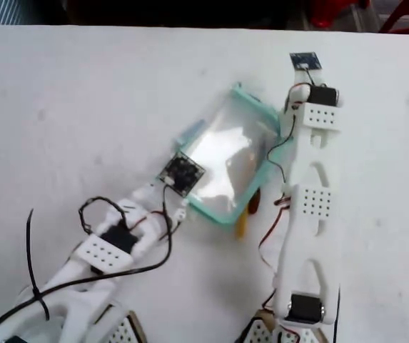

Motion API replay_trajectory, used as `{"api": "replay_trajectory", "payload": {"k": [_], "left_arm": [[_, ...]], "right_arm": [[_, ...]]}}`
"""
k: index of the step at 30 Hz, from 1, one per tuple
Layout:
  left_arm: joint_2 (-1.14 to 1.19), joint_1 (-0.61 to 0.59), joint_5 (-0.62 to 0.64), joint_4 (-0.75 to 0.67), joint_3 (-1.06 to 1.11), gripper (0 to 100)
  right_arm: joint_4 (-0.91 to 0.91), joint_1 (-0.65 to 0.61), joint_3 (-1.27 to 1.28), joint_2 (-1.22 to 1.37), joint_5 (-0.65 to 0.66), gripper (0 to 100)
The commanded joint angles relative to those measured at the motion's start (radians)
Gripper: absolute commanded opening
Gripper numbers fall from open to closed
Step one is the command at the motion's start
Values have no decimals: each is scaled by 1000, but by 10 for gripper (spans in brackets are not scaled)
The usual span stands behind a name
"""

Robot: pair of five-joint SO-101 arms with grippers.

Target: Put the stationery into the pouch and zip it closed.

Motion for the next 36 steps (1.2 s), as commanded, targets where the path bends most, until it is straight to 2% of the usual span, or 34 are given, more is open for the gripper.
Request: {"api": "replay_trajectory", "payload": {"k": [1, 3, 6, 9, 15, 18, 24, 36], "left_arm": [[-1, 13, 0, -31, -43, 31], [-1, 13, 2, -31, -43, 31], [-1, 13, 2, -31, -43, 31], [1, 13, 2, -29, -43, 31], [1, 13, 2, -29, -43, 31], [1, 13, 2, -31, -43, 31], [1, 13, 2, -31, -43, 31], [1, 13, 3, -31, -43, 31]], "right_arm": [[-15, -54, 0, 8, 9, 196], [-27, -59, 0, 25, 60, 156], [-42, -88, 0, 56, 178, 22], [-41, -108, -8, 70, 229, 28], [36, -81, -14, 33, 227, 17], [102, -42, -63, -39, 227, 17], [104, 13, -109, -229, 181, 17], [107, -113, -92, -601, 66, 17]]}}
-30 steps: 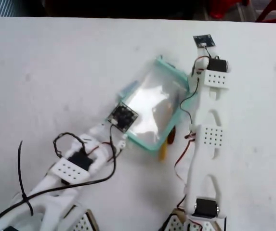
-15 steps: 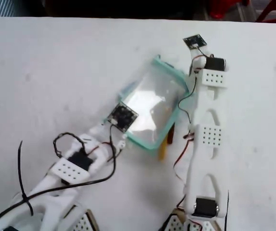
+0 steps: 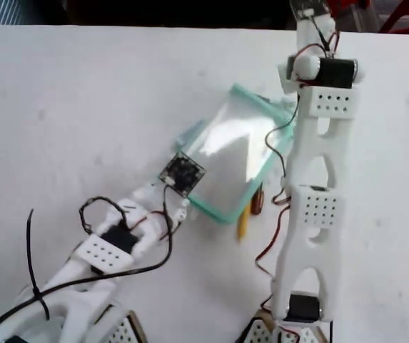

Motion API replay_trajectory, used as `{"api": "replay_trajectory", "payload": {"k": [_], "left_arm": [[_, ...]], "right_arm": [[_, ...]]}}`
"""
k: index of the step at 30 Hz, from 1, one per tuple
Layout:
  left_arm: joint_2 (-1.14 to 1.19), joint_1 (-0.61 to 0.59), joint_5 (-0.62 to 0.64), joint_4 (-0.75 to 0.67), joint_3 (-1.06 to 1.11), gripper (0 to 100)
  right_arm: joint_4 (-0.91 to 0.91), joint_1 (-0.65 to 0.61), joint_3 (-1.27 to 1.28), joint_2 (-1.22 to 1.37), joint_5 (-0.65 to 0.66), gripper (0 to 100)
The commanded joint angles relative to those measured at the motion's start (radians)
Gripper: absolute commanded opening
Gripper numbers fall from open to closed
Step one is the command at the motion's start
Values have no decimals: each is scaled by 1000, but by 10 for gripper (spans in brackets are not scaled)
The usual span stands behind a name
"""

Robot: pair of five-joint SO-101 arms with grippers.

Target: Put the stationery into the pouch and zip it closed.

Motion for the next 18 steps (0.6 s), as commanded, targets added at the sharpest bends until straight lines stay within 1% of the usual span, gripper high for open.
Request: {"api": "replay_trajectory", "payload": {"k": [1, 4, 8, 10, 13, 15, 18], "left_arm": [[1, 12, 5, -29, -43, 31], [1, 10, 8, -29, -43, 31], [-4, 5, 8, -23, -43, 31], [-4, 5, 8, -21, -43, 31], [-4, 5, 8, -21, -43, 31], [-4, 10, 8, -21, -43, 31], [-2, 12, 8, -26, -43, 31]], "right_arm": [[22, -41, -5, -168, -23, 17], [22, -64, 98, -285, -44, 17], [16, -91, 304, -417, -37, 17], [-27, -64, 414, -423, -37, 17], [-136, 16, 598, -386, -46, 26], [-209, 58, 698, -340, -44, 84], [-294, 96, 767, -255, -38, 226]]}}
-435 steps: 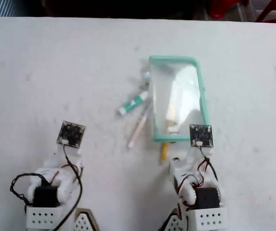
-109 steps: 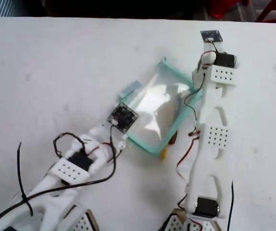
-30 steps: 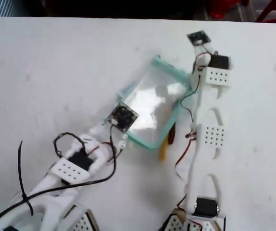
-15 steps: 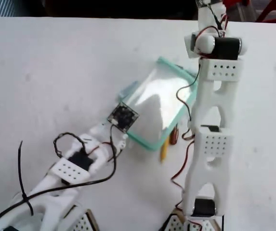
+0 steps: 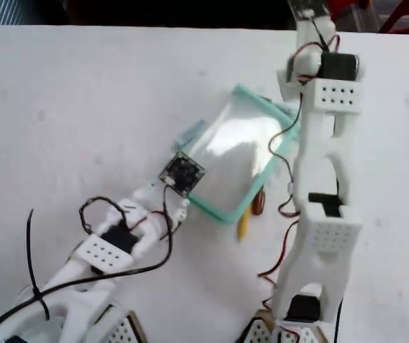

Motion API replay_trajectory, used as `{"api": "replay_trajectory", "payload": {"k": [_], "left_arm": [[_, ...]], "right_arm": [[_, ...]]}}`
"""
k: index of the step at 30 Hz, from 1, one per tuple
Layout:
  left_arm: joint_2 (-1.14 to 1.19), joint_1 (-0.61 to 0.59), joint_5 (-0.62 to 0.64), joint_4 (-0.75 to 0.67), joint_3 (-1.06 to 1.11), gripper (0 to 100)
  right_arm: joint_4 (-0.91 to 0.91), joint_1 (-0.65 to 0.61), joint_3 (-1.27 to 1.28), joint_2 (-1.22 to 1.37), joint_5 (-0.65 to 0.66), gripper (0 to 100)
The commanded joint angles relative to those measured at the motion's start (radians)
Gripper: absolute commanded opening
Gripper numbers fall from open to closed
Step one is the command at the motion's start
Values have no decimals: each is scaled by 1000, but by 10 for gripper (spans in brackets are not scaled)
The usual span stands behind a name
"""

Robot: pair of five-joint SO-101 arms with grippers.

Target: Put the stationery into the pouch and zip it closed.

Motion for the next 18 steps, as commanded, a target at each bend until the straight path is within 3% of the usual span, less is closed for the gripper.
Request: {"api": "replay_trajectory", "payload": {"k": [1, 3, 7, 18], "left_arm": [[-1, 12, 8, -28, -43, 31], [-1, 12, 6, -29, -43, 31], [1, 12, 5, -29, -43, 31], [1, 12, 5, -29, -43, 31]], "right_arm": [[-93, 38, 48, 58, 2, 263], [-119, 36, 46, 114, 20, 305], [-157, 13, 44, 202, 112, 297], [-266, 61, 44, 303, 118, 298]]}}
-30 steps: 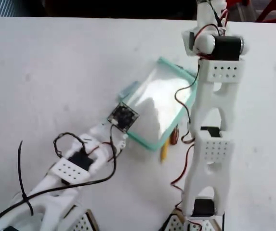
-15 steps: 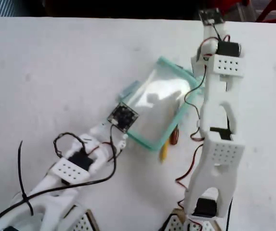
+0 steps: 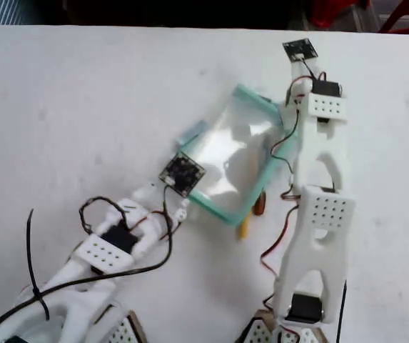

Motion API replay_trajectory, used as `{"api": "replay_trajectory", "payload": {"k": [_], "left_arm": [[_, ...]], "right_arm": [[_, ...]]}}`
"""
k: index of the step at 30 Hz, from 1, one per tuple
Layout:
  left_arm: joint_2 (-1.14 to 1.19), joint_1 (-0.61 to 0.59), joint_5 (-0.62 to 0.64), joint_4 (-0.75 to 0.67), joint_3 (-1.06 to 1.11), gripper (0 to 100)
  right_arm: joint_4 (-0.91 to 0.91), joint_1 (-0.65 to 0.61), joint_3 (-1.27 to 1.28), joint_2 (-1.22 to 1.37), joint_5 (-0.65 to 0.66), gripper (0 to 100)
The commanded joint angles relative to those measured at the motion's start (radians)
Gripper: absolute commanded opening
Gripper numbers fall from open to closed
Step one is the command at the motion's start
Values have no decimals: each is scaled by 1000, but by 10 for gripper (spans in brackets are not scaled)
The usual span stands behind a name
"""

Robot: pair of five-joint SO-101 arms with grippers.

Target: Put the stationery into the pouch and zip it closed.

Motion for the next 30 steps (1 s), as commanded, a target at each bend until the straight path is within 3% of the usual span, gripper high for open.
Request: {"api": "replay_trajectory", "payload": {"k": [1, 9, 18, 23, 26, 30], "left_arm": [[1, 12, 5, -29, -43, 31], [1, 12, 5, -29, -43, 31], [1, 12, 6, -29, -43, 31], [1, 12, 8, -29, -43, 31], [1, 12, 8, -29, -43, 31], [1, 12, 8, -29, -43, 31]], "right_arm": [[-19, 15, -6, 5, 9, 298], [-96, 8, -6, 82, 9, 289], [-239, -19, -23, 173, 12, 124], [-243, -4, -100, 251, 15, 123], [-191, 2, -169, 300, 87, 118], [-82, 1, -282, 349, 184, 9]]}}
